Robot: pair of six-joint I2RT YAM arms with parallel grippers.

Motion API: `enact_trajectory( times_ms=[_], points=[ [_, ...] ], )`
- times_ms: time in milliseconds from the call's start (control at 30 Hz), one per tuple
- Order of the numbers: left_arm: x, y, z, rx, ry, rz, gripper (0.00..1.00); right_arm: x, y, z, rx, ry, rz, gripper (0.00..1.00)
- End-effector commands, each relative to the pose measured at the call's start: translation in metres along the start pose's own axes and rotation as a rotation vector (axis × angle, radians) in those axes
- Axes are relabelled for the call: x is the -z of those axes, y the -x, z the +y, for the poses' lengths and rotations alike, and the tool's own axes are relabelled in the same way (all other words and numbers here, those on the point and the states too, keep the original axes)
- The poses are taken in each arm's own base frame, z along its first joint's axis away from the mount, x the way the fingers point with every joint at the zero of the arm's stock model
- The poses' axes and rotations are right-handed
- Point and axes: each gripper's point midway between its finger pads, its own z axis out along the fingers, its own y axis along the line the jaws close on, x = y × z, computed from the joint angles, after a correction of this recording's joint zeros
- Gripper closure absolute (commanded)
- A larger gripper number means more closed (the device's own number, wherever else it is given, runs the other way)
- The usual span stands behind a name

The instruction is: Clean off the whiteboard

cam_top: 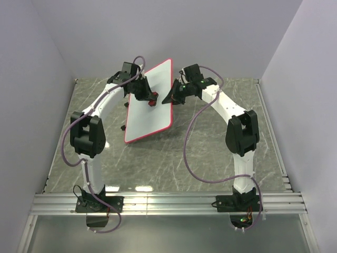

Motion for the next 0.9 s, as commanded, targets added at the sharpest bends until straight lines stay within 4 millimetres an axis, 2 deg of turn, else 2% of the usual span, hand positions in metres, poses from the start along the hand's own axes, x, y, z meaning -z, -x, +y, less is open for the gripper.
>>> enact_trajectory(
  times_ms=[0, 200, 300, 400, 467, 533, 600, 633, 667, 800, 867],
  points=[
    [-0.023, -0.048, -0.003, 0.046, -0.042, 0.180, 1.00, -0.004, -0.018, -0.018, 0.044, -0.107, 0.025, 1.00],
    [-0.040, -0.070, 0.057, 0.094, 0.070, 0.224, 1.00, -0.002, -0.016, -0.021, 0.044, -0.117, 0.018, 1.00],
    [-0.040, -0.076, 0.103, 0.152, 0.131, 0.230, 1.00, -0.002, -0.016, -0.021, 0.046, -0.122, 0.014, 1.00],
    [-0.033, -0.070, 0.158, 0.265, 0.191, 0.201, 1.00, -0.002, -0.016, -0.023, 0.046, -0.127, 0.015, 1.00],
    [-0.034, -0.066, 0.175, 0.285, 0.234, 0.196, 1.00, -0.002, -0.017, -0.023, 0.045, -0.129, 0.015, 1.00],
    [-0.038, -0.060, 0.170, 0.273, 0.213, 0.198, 1.00, -0.003, -0.018, -0.025, 0.043, -0.132, 0.020, 1.00],
    [-0.042, -0.047, 0.152, 0.241, 0.174, 0.185, 1.00, -0.004, -0.018, -0.026, 0.045, -0.137, 0.023, 1.00],
    [-0.046, -0.049, 0.138, 0.200, 0.169, 0.195, 1.00, -0.004, -0.018, -0.026, 0.047, -0.138, 0.024, 1.00],
    [-0.045, -0.038, 0.124, 0.164, 0.154, 0.171, 1.00, -0.004, -0.018, -0.027, 0.046, -0.142, 0.026, 1.00],
    [-0.052, -0.033, 0.062, 0.055, 0.057, 0.160, 1.00, -0.008, -0.018, -0.029, 0.045, -0.145, 0.036, 1.00],
    [-0.052, -0.022, 0.036, 0.021, 0.009, 0.141, 1.00, -0.010, -0.018, -0.031, 0.042, -0.146, 0.042, 1.00]
  ],
)
